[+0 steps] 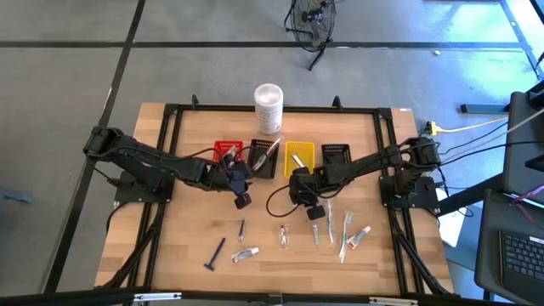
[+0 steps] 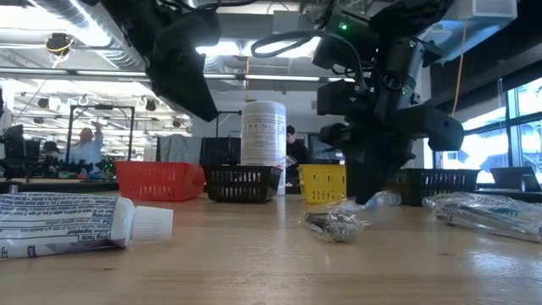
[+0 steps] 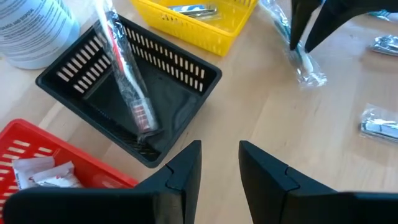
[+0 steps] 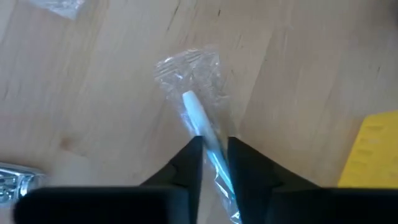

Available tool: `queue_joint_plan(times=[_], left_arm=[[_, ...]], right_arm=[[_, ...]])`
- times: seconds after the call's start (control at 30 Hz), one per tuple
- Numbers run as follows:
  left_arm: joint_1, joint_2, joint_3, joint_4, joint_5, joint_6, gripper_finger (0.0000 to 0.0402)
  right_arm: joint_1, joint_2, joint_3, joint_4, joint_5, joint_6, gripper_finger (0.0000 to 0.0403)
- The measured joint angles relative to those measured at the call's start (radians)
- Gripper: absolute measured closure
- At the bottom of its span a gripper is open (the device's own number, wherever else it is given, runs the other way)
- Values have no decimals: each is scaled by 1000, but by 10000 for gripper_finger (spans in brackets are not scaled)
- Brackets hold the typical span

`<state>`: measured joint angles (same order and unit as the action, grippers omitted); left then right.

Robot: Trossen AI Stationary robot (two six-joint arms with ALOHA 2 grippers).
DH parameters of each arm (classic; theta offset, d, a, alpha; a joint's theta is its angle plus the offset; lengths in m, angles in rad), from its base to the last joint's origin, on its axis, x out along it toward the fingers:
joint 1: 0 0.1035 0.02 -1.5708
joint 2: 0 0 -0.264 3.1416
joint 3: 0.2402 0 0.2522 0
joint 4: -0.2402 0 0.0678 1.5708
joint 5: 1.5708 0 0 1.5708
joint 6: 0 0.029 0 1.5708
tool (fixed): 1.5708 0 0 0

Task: Pick & Place Travel size toiletries
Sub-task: Put the top blue toothbrush into the left black basket

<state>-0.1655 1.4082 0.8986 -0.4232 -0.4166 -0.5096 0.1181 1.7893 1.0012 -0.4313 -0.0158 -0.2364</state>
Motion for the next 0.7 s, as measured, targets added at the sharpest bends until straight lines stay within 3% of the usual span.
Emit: queue_joint_plan(times=[0.27, 0.7], left_arm=[[0, 0, 0, 0, 0, 31, 300], [0, 0, 0, 74, 65, 74, 299]], right_arm=[[2, -1, 0, 18, -4, 47, 394], [2, -1, 0, 198, -55, 76, 401]])
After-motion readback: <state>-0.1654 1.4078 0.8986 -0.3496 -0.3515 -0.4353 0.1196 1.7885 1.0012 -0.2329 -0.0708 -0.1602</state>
